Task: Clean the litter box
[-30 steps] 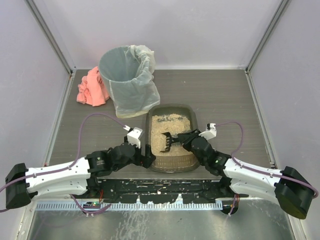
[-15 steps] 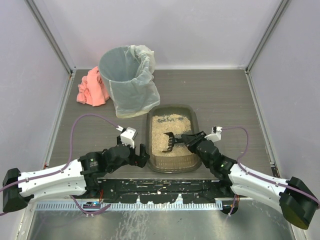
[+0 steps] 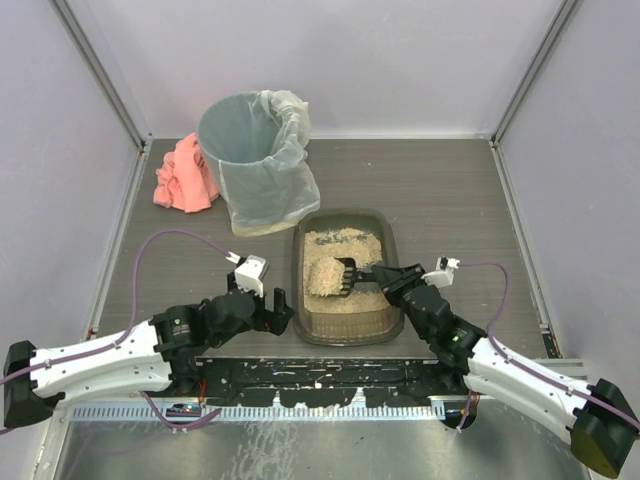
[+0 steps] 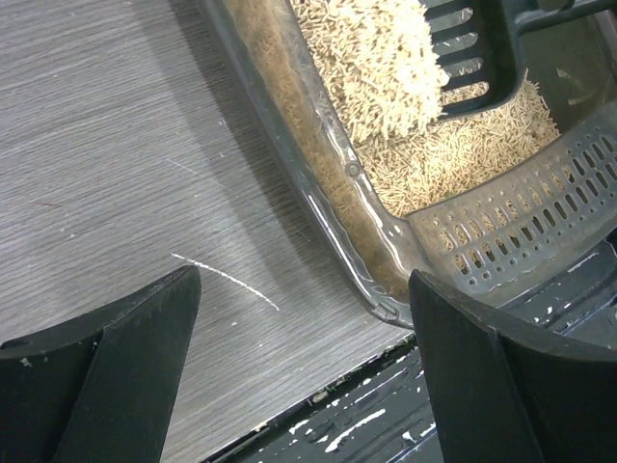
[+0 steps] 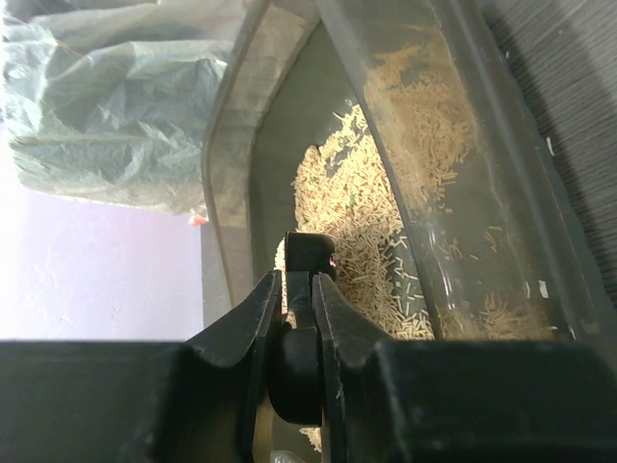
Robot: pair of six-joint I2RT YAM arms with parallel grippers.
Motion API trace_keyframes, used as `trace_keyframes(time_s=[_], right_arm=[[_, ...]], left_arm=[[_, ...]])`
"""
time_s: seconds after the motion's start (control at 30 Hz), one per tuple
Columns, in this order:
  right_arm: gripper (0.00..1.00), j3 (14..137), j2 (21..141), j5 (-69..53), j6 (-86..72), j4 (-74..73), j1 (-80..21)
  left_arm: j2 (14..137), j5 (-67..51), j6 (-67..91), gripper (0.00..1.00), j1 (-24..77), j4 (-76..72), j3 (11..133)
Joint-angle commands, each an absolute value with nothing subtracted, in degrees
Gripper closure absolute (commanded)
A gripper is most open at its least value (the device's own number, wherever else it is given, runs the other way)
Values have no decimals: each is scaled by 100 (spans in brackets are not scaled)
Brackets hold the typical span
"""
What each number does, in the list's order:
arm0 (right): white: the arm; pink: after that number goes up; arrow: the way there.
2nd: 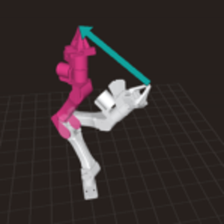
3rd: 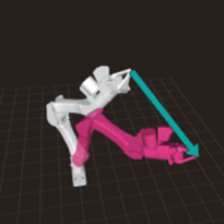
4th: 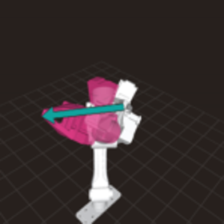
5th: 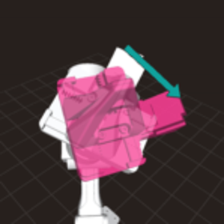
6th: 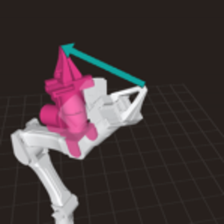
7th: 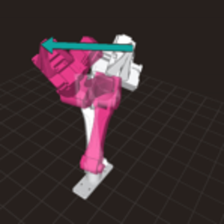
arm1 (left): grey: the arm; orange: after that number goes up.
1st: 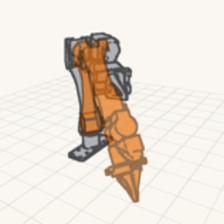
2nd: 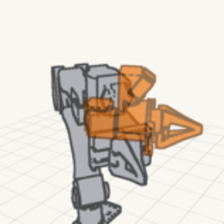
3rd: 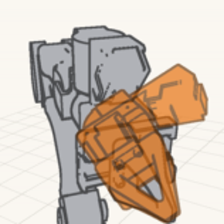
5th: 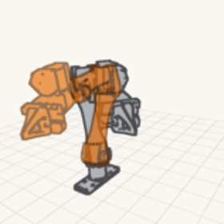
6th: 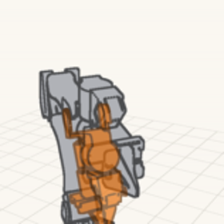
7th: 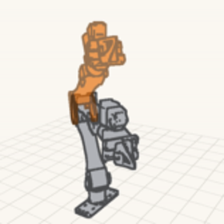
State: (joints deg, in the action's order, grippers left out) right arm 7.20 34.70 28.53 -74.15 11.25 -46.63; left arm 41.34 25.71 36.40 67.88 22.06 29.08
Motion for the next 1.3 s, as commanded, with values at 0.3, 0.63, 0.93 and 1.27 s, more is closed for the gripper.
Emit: trace_keyframes(time_s=[0.3,0.63,0.93,1.27], right_arm=[[99,791,2525,2442,-7626,1231,-3999],[99,365,2470,476,-8236,1873,-2380],[99,-28,3253,-1101,-8703,3397,-1366],[99,94,3348,-1451,-8648,3287,-750]], left_arm=[[3689,3027,3437,11,6803,2724,3171],[3510,3085,3437,12,6803,2882,3249],[3485,3089,3398,12,6803,2914,3336],[3567,3080,3370,15,6803,2940,3432]])
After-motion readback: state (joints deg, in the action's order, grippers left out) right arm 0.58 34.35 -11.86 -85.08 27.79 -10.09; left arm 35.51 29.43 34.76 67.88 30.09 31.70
